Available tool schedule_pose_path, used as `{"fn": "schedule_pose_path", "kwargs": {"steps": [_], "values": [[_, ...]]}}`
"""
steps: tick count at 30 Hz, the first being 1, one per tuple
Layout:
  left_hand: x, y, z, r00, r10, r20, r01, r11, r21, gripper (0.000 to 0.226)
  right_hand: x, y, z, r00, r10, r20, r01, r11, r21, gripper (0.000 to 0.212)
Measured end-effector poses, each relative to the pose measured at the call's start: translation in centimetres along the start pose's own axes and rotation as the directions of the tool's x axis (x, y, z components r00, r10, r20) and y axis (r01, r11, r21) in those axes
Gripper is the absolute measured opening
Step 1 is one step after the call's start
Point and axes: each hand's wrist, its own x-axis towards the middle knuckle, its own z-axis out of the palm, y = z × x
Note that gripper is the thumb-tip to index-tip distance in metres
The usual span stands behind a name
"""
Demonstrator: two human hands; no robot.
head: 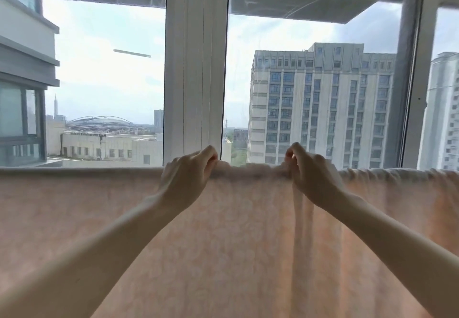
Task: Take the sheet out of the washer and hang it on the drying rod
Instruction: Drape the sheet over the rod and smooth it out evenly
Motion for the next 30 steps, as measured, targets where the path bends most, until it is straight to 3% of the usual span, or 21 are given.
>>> {"fn": "schedule_pose_path", "kwargs": {"steps": [3, 9, 14, 19, 23, 26, 30], "values": [[-1.1, -0.9, -0.5, 0.997, 0.014, 0.078, -0.013, 1.0, -0.016, 0.008, -0.2, 0.9, -0.3, 0.999, 0.007, 0.035, -0.011, 0.995, 0.101, 0.01], [-2.6, -5.0, -3.9, 0.987, -0.08, 0.138, 0.083, 0.996, -0.013, 0.005, 0.2, 1.9, -0.2, 0.984, -0.004, 0.177, -0.006, 0.998, 0.056, 0.022], [-2.6, -6.0, -4.8, 0.982, -0.164, 0.094, 0.163, 0.986, 0.018, 0.01, 1.1, 0.2, 0.9, 0.993, -0.021, 0.115, 0.015, 0.998, 0.059, 0.02], [-3.1, -7.1, -5.1, 0.966, -0.247, -0.073, 0.246, 0.969, -0.03, 0.007, 1.6, -1.4, 1.1, 0.999, 0.019, -0.026, -0.018, 1.0, 0.014, 0.023], [-3.6, -8.2, -5.8, 0.964, -0.263, 0.045, 0.262, 0.965, 0.029, 0.008, 1.6, -1.7, 1.3, 0.994, 0.077, 0.078, -0.07, 0.993, -0.098, 0.019], [-3.5, -8.7, -6.6, 0.957, -0.277, 0.088, 0.276, 0.961, 0.02, 0.013, 1.9, -3.7, 1.0, 0.998, -0.018, 0.062, 0.018, 1.0, 0.004, 0.014], [-4.4, -9.3, -7.5, 0.95, -0.284, 0.131, 0.276, 0.958, 0.073, 0.02, 1.3, -7.9, 2.2, 0.967, -0.188, 0.171, 0.173, 0.98, 0.101, 0.018]]}}
